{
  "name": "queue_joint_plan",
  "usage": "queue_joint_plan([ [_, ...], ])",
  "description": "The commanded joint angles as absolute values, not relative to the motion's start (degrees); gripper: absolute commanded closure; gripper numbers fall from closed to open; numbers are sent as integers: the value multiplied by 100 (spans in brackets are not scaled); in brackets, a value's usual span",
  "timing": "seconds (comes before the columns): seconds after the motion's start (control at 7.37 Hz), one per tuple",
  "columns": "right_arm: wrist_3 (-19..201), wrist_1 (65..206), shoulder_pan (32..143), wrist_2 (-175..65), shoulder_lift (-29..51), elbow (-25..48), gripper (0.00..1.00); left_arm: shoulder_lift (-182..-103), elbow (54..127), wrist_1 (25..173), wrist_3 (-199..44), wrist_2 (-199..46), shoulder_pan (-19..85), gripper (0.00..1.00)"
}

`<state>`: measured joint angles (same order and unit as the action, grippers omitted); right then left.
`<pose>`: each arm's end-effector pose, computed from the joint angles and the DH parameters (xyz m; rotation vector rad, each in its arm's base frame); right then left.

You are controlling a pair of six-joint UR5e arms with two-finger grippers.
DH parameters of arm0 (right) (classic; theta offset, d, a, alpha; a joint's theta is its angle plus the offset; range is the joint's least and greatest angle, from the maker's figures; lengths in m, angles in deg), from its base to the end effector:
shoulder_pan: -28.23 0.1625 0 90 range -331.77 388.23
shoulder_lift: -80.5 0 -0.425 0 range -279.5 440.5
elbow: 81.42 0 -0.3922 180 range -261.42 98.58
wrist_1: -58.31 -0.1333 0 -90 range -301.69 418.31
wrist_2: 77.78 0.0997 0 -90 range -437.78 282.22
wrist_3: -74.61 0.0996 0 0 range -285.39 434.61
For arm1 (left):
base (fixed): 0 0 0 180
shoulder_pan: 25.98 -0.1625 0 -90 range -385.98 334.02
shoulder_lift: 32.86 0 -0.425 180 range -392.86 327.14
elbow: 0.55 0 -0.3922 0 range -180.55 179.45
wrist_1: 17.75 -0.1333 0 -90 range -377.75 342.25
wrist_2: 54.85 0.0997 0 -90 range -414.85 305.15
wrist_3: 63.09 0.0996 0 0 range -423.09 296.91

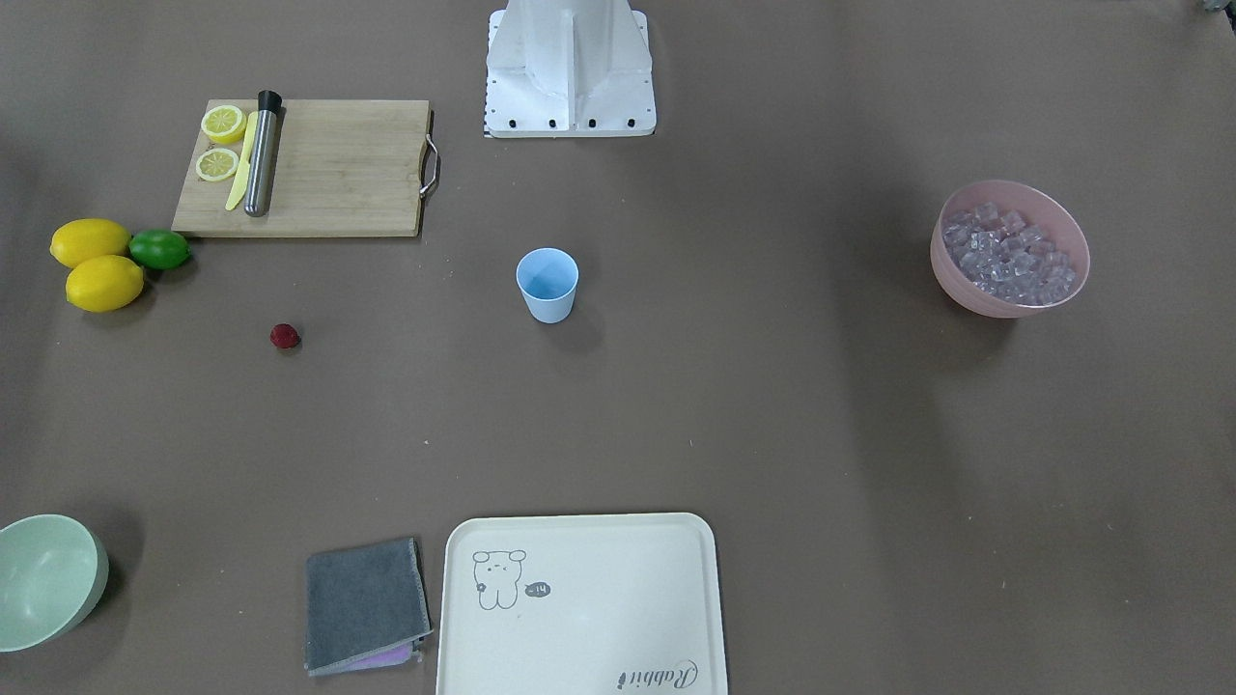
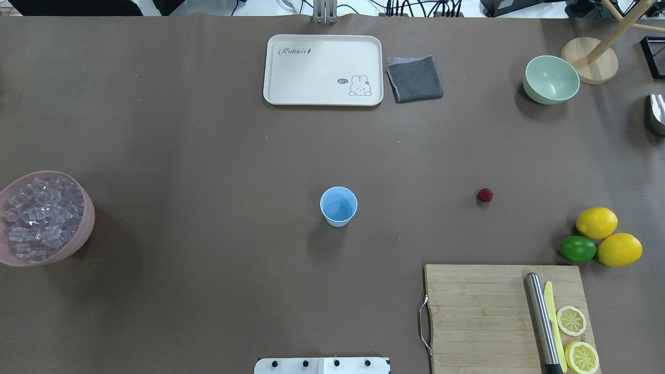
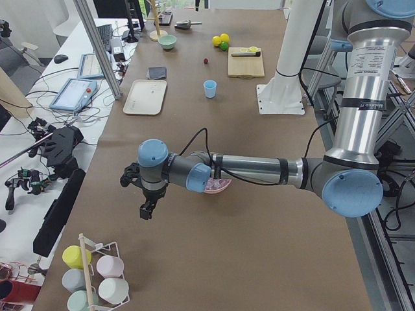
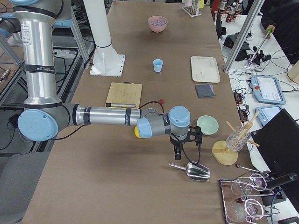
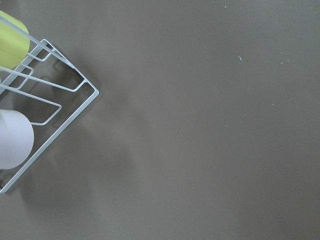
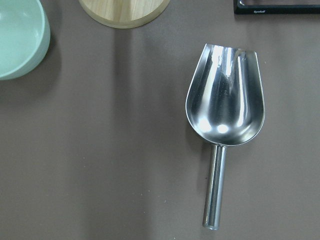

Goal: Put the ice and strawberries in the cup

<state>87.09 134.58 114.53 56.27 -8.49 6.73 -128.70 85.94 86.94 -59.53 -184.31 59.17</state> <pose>0.0308 -0.5159 0.6407 0.1039 -0.7878 0.0586 -0.0230 -0.5569 0.6137 0.2781 0.6882 0.2423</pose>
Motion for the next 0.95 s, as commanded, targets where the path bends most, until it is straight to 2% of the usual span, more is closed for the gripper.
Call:
queue_joint_plan([
  [0.0, 8692, 13425, 11453, 5783, -897, 682, 0, -12867, 8620, 8684, -5992, -18449, 5919, 1],
  [0.41, 8726, 12804, 11445, 5792, -1160, 656, 0, -12752, 8699, 8693, -5992, -18449, 5918, 1],
  [0.81, 8736, 12783, 11445, 5792, -1161, 674, 0, -12709, 8690, 8676, -5983, -18475, 5910, 2],
])
